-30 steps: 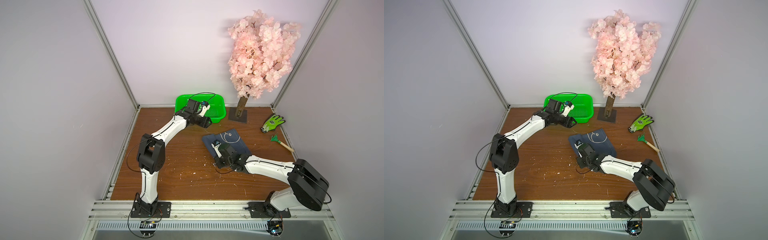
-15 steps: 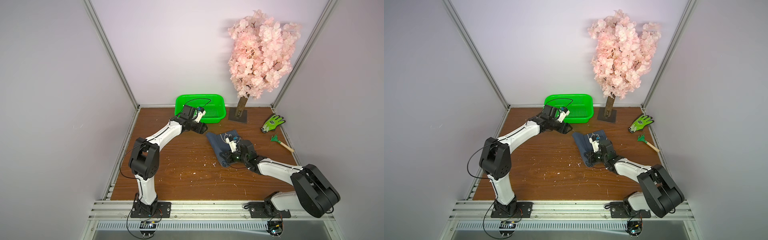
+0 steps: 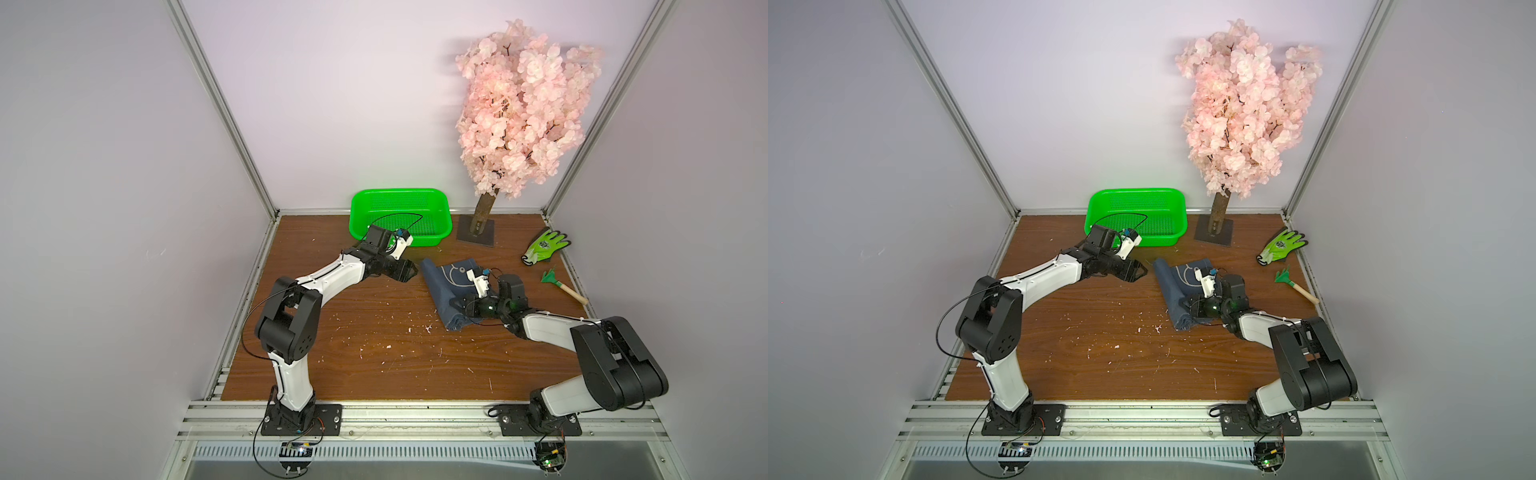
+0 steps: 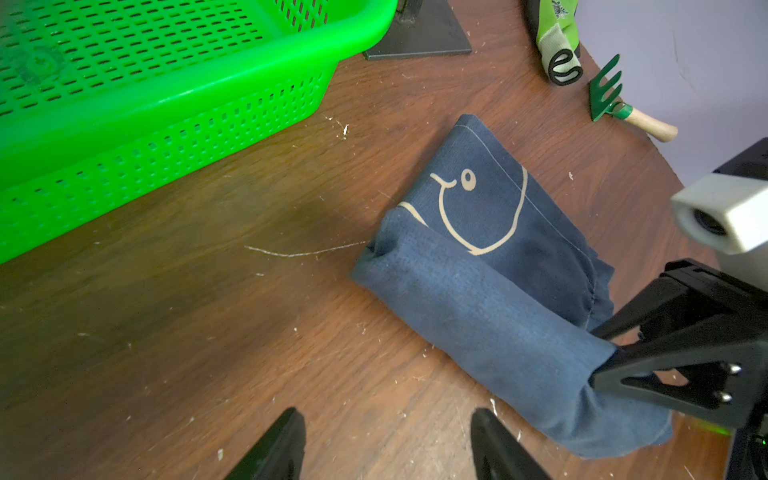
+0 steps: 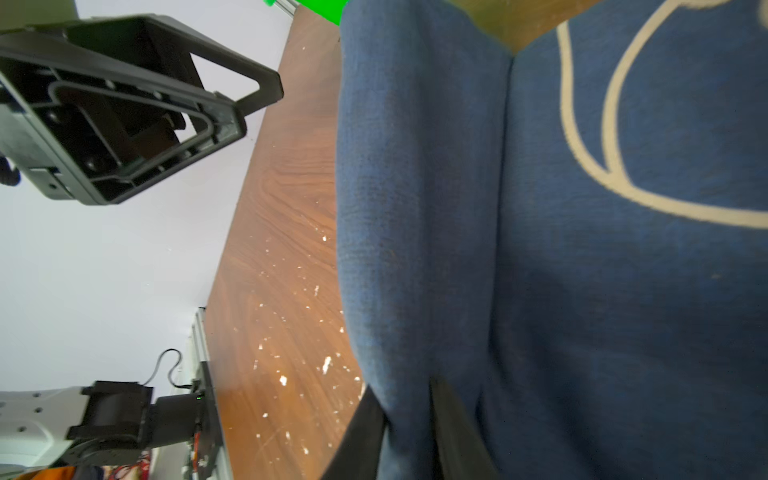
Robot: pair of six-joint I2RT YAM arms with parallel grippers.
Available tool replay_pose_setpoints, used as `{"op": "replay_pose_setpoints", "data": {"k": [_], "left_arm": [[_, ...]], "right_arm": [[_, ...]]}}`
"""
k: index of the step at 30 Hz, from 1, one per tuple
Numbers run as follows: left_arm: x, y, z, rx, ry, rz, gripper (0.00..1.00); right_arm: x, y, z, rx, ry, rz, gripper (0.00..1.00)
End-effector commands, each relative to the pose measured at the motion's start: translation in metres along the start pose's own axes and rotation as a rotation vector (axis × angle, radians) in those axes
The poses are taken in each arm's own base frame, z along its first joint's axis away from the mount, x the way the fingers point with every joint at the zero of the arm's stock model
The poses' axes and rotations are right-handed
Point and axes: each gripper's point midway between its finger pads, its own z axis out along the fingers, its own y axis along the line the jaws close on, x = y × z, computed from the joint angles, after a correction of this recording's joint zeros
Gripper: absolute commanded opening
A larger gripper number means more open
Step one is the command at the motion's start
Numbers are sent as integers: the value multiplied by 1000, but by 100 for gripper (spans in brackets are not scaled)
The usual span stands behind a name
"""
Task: Roll up the pillowcase
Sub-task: Roll the pillowcase at the center of the board.
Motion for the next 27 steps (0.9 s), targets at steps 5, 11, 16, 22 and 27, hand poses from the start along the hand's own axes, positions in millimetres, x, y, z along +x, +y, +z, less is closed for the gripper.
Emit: {"op": "replay_pose_setpoints", "data": {"k": [5, 11, 16, 22, 27], "left_arm": [[-11, -18, 39, 74, -14, -3, 67], [-29, -20, 62, 92, -41, -14, 67], [-35, -18, 80, 103, -44, -29, 66], [-37, -16, 99, 109, -27, -21, 66], [-41, -17, 108, 132, -29, -23, 66]], "right_arm": [[-6, -16, -4, 79, 4, -58, 29], [-4, -27, -10, 147, 3, -70, 35], [-5, -34, -15, 206, 1, -86, 37], [-4, -40, -19, 253, 10, -100, 39], [-6, -44, -20, 277, 14, -111, 40]]}}
